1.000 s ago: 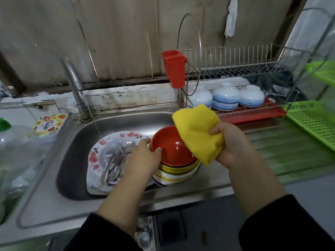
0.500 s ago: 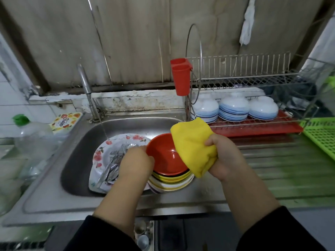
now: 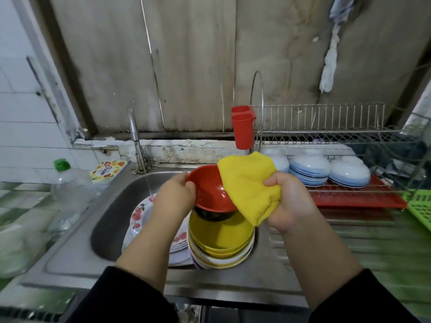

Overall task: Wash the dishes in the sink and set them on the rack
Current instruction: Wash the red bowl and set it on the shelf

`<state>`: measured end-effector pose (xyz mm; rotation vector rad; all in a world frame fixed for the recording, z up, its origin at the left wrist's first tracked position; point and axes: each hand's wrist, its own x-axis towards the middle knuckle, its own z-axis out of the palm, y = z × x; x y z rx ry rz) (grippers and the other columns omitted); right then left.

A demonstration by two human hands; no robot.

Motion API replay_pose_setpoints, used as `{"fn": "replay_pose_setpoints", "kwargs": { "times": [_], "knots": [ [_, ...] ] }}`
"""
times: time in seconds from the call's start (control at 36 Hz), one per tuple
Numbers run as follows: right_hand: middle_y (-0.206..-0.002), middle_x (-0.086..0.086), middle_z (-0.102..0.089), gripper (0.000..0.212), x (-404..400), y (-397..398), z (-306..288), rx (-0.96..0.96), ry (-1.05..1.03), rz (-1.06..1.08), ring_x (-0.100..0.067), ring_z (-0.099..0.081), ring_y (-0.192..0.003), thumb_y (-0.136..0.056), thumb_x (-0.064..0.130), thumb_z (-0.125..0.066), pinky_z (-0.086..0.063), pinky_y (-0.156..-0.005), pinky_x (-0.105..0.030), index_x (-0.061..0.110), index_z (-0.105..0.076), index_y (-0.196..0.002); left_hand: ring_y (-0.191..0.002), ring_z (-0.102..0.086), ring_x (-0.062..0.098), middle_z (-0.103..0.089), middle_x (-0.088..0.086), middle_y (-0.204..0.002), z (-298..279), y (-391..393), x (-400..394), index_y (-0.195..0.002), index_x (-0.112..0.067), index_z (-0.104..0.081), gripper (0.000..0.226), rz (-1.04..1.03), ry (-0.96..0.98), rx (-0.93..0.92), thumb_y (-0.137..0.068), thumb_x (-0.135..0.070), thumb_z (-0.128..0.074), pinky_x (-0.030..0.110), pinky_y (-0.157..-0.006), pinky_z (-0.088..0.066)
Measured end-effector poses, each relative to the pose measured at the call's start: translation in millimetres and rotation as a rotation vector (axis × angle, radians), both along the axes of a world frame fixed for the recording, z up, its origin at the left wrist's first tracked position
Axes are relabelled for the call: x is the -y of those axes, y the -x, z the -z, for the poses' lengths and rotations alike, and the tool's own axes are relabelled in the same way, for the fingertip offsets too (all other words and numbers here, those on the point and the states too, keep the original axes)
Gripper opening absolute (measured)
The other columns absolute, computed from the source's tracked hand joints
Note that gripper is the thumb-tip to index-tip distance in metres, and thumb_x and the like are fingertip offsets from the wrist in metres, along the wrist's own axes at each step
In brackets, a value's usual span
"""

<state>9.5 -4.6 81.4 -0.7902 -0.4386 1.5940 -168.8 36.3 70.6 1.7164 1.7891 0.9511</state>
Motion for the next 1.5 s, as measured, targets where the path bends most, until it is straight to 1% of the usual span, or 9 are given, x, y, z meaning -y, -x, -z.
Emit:
{"fn": "replay_pose_setpoints", "kwargs": {
  "times": [0.11,0.25,0.36,0.5,0.69,0.81,0.92,1.14,1.5],
  "knots": [
    [-0.11,-0.02,-0.064,0.041,-9,6,-14,0.004,0.009,0.045,-0.035,-0.062,-0.087,-0.085,0.001,-0.034,-0.049,-0.065,-0.039,0.003,-0.056,-0.119,-0.079,-0.052,0.025,-0.057,0.002,-0.076,-5,3,-8,-0.066,-0.024,-0.047,0.027,-0.107,-0.032,0.267,-0.093,-0.02,-0.043,0.033,-0.071,-0.041],
    [-0.107,-0.019,-0.064,0.027,-21,18,-29,-0.01,-0.036,0.046,-0.037,-0.061,-0.092,-0.085,0.0,-0.038,-0.05,-0.075,-0.046,0.007,-0.059,-0.1,-0.102,-0.053,0.026,-0.058,0.005,-0.102,-13,10,-20,-0.112,-0.018,-0.058,0.033,-0.11,0.151,0.758,-0.096,-0.044,-0.045,0.039,-0.09,-0.045],
    [-0.109,-0.019,-0.065,0.034,-35,27,-31,0.012,-0.041,0.042,-0.037,-0.062,-0.092,-0.083,0.002,-0.039,-0.05,-0.068,-0.043,0.009,-0.058,-0.111,-0.097,-0.057,0.032,-0.062,0.011,-0.102,-17,20,-32,-0.106,-0.02,-0.053,0.037,0.074,0.354,1.054,-0.093,-0.053,-0.045,0.047,-0.087,-0.048],
    [-0.097,-0.017,-0.066,0.026,-51,41,-31,0.008,-0.025,0.066,-0.035,-0.061,-0.086,-0.087,0.001,-0.036,-0.048,-0.067,-0.043,0.008,-0.059,-0.098,-0.088,-0.056,0.032,-0.059,0.016,-0.096,-20,30,-52,-0.092,-0.015,-0.051,0.003,0.068,0.401,1.103,-0.09,-0.014,-0.048,0.045,-0.089,-0.048],
    [-0.116,-0.021,-0.062,0.041,-80,61,-13,0.011,0.086,0.164,-0.038,-0.06,-0.097,-0.085,0.001,-0.039,-0.048,-0.068,-0.045,0.008,-0.054,-0.122,-0.085,-0.054,0.031,-0.055,0.015,-0.094,-7,36,-92,-0.114,-0.011,-0.043,0.028,0.009,0.389,1.145,-0.086,-0.006,-0.04,0.044,-0.087,-0.047],
    [-0.097,-0.017,-0.063,0.034,-85,62,-9,0.044,0.096,0.207,-0.033,-0.06,-0.082,-0.088,0.002,-0.037,-0.047,-0.063,-0.039,0.007,-0.052,-0.119,-0.096,-0.054,0.035,-0.054,0.016,-0.106,4,33,-120,-0.126,-0.02,-0.042,0.044,-0.011,0.34,1.031,-0.084,-0.005,-0.041,0.052,-0.091,-0.048],
    [-0.092,-0.014,-0.059,0.042,-83,61,-6,0.066,0.078,0.245,-0.025,-0.058,-0.075,-0.092,0.003,-0.035,-0.048,-0.057,-0.032,0.007,-0.043,-0.133,-0.098,-0.053,0.03,-0.049,0.009,-0.125,14,22,-141,-0.141,-0.031,-0.036,0.063,0.05,0.202,0.872,-0.085,-0.004,-0.046,0.034,-0.059,-0.051],
    [-0.091,-0.016,-0.059,0.035,-81,61,-3,0.069,0.123,0.302,-0.028,-0.057,-0.075,-0.09,0.001,-0.04,-0.047,-0.066,-0.039,0.004,-0.049,-0.124,-0.124,-0.042,0.028,-0.042,0.014,-0.132,24,7,-161,-0.141,-0.044,-0.035,0.072,0.258,-0.02,0.244,-0.075,-0.029,-0.06,0.032,-0.11,-0.033],
    [-0.114,-0.02,-0.055,0.049,-86,56,2,0.134,0.141,0.286,-0.032,-0.057,-0.089,-0.091,0.007,-0.045,-0.047,-0.073,-0.048,0.008,-0.037,-0.14,-0.131,-0.02,0.03,-0.023,0.018,-0.142,12,20,-160,-0.146,-0.036,-0.026,0.075,0.531,-0.432,-0.33,-0.084,-0.017,-0.064,0.034,-0.109,-0.019]
  ]
}}
